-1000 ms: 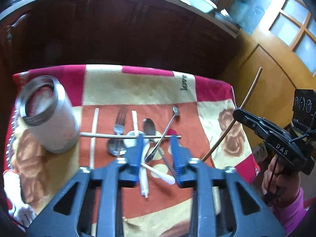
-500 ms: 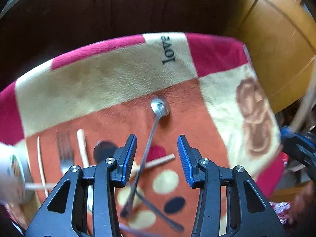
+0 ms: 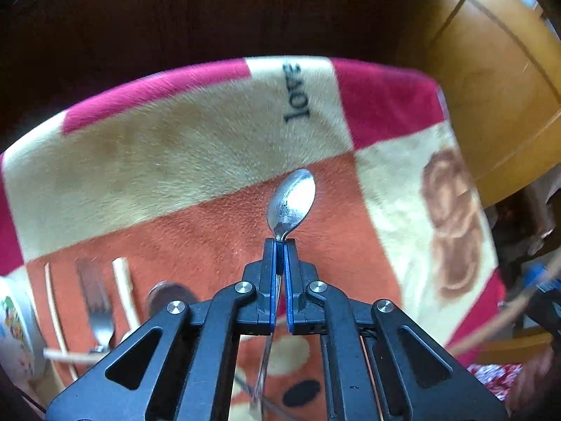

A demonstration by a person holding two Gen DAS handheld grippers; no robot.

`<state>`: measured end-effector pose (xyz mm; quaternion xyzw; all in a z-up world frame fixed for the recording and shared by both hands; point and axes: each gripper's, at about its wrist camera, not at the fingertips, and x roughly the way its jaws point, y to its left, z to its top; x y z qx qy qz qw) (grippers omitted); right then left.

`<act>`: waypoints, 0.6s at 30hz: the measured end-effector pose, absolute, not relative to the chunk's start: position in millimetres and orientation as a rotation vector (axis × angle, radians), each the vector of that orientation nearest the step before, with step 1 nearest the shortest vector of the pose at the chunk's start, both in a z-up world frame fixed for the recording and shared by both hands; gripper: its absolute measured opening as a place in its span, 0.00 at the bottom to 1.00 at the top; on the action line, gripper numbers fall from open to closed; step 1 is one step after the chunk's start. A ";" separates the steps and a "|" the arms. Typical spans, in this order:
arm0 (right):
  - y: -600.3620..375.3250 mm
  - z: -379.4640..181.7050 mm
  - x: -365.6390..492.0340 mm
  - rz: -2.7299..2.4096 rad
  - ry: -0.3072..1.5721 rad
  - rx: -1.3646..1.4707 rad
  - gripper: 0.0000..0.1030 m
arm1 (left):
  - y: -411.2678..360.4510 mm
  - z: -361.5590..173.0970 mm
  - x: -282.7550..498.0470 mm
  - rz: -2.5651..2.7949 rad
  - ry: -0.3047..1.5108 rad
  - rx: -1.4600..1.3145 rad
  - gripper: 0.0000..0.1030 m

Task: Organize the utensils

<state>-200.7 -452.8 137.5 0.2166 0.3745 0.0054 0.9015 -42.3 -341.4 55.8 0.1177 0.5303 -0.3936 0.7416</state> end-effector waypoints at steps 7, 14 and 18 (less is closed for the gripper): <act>-434.4 168.6 -196.4 0.038 0.721 0.404 0.06 | -275.5 124.8 -62.9 -0.901 1.065 0.081 0.01; -401.6 206.1 -175.2 0.082 0.665 0.312 0.05 | -218.6 195.5 -69.9 -0.887 0.928 0.016 0.01; -389.9 216.2 -169.9 0.083 0.648 0.291 0.05 | -203.7 193.8 -70.3 -0.859 0.937 0.012 0.01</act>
